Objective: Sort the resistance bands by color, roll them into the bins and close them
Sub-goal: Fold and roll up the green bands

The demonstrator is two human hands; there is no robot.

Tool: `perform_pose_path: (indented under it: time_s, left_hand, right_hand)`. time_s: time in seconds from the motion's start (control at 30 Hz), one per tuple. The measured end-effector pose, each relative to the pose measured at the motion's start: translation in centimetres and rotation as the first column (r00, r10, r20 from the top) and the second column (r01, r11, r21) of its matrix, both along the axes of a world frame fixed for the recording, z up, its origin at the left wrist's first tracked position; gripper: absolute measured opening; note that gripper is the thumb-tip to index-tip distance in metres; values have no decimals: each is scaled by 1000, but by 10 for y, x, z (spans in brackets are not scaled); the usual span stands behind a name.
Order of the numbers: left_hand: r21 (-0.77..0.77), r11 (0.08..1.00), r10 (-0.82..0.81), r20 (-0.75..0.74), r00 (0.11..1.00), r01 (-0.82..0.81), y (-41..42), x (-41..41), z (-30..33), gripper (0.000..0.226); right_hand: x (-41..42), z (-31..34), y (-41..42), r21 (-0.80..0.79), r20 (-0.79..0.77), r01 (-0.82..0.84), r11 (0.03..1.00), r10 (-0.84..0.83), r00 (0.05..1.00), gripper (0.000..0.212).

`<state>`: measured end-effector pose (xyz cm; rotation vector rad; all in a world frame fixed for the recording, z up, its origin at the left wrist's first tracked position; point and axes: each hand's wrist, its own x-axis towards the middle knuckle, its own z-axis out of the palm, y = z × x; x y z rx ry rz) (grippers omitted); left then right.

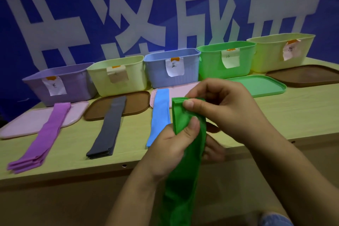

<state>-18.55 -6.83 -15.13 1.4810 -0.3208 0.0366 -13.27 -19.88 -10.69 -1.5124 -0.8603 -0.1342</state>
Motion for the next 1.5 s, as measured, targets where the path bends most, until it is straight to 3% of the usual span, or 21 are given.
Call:
perform_pose_path:
  time_s: [0.07, 0.13, 0.27, 0.4, 0.5, 0.57, 0.7, 0.83, 0.9, 1.0, 1.1, 1.17, 1.27, 1.33, 1.4, 1.5]
  left_hand:
    - [268, 950, 153, 49, 987, -161, 7, -1, 1, 45]
    - [358, 869, 276, 223, 935, -342, 11, -3, 4, 33]
    - [99, 892, 356, 451, 819, -442, 8, -8, 5, 14]
    - [-10, 901, 380, 500, 778, -434, 8, -8, 3, 7]
    - [-159, 884, 465, 411, 784, -441, 11, -5, -3, 7]
    - [-215, 866, 499, 346, 794, -451, 12, -4, -6, 12]
    - [-284, 888, 429, 233, 873, -360, 10, -1, -9, 16]
    - [-335, 933, 130, -34, 991, -134, 7, 0, -14, 62]
    - [-326, 944, 1, -148, 989, -49, 7, -1, -15, 73]
    - [-314, 948, -130, -208, 969, 60, 8, 0, -15, 68]
    - [-311, 949, -147, -269, 952, 58, 7, 0, -12, 67]
    - [-298, 955, -101, -278, 955, 14, 3, -1, -8, 72]
    - [-221, 971, 25, -280, 960, -90, 1, 1, -6, 79]
    - [-157, 977, 99, -261, 960, -143, 1, 2, -6, 81]
    - [-105, 979, 144, -240, 960, -173, 1, 3, -6, 79]
    - [-58, 980, 173, -216, 961, -189, 1, 2, -5, 74]
  right_hand:
    - [-1, -3, -2, -30, 66, 62, 998, -60, 996, 13]
    - [-4, -3, -5, -17, 72, 73, 997, -72, 995, 12]
    - [-11, -1, -8, -68, 84, 62, 996, -56, 995, 11]
    - [-13, -1, -8, -87, 28, 4, 996, -1, 1000, 16]
    - [-14, -3, -13, -95, -122, -184, 978, 171, 978, 24]
    - [-15, -6, -15, -87, -135, -206, 975, 194, 972, 21]
    - [-16, -16, -10, -30, -11, -71, 997, 71, 997, 13]
    - [-15, -23, -6, 22, 91, 33, 999, -35, 995, 14]
    - [-12, -27, -3, 1, 196, 152, 988, -149, 969, 17]
    - [-7, -31, -1, -18, 359, 277, 961, -252, 899, 18]
    - [-2, -35, -2, -93, 554, 394, 915, -281, 784, 18]
    - [1, -37, -3, -135, 588, 399, 907, -251, 769, 23]
    - [4, -39, -5, -174, 524, 310, 935, -179, 833, 19]
    - [5, -37, -7, -160, 343, 174, 972, -110, 933, 15]
    - [6, -36, -8, -131, 222, 97, 987, -66, 973, 18]
    - [7, -38, -6, -141, 270, 145, 979, -103, 957, 20]
